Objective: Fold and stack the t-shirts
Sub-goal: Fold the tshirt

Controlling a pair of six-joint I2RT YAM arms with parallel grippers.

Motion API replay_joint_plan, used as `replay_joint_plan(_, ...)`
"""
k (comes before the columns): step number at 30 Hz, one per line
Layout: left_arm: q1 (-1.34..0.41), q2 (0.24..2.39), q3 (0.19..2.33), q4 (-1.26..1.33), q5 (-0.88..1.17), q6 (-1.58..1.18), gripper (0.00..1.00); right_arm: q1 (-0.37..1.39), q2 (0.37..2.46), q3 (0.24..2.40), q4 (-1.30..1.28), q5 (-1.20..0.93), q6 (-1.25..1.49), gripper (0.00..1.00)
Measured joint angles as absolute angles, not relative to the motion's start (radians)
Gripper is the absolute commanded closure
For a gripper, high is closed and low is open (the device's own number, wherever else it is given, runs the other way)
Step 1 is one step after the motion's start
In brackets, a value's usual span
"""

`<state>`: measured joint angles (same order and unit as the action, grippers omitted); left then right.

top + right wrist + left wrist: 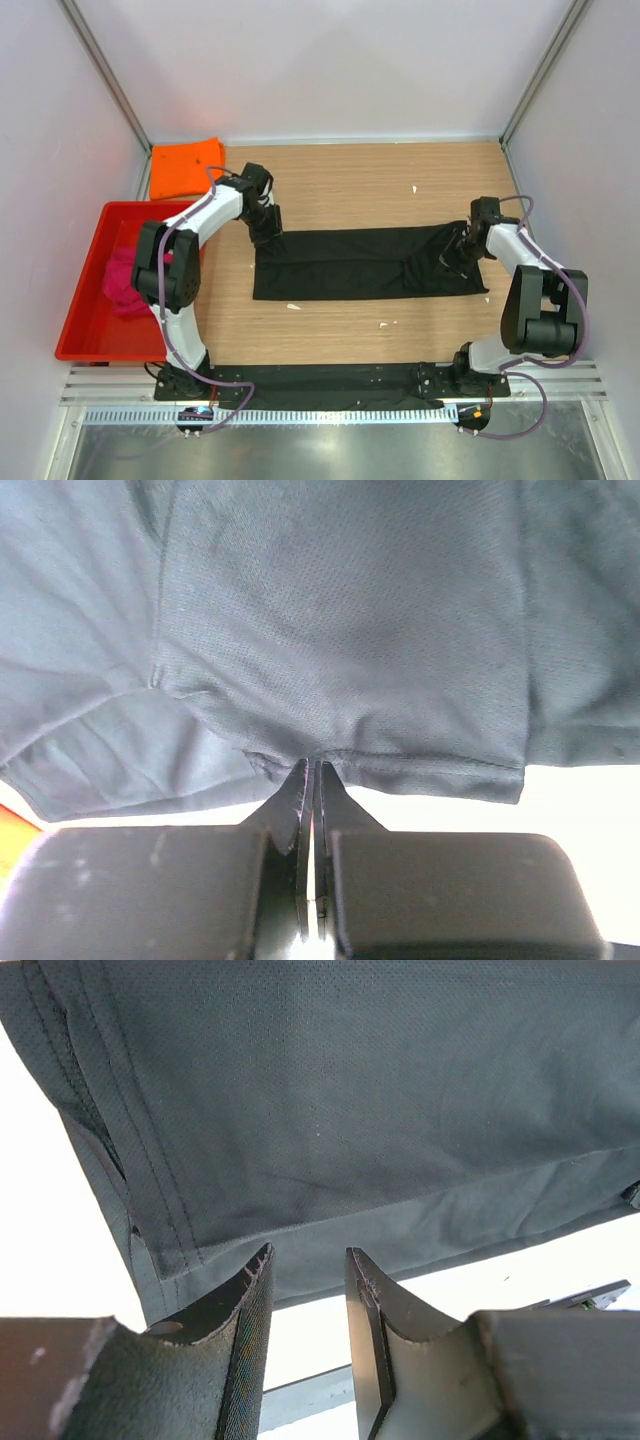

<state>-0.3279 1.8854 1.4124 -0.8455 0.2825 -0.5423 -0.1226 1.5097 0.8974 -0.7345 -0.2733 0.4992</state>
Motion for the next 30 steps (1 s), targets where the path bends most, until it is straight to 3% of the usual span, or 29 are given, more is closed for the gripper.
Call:
replay_joint_plan(10, -0.328, 1.877, 1.409, -0.845, 0.284, -0.537, 0.64, -0.175, 1.552, 0.811, -0.713, -0.235, 0.488, 0.99)
replay_joint_plan(30, -0.328, 1.877, 1.416, -0.847, 0.291, -0.505, 0.64, -0.259, 1.465, 0.907, -0.795, -0.102, 0.480, 0.94)
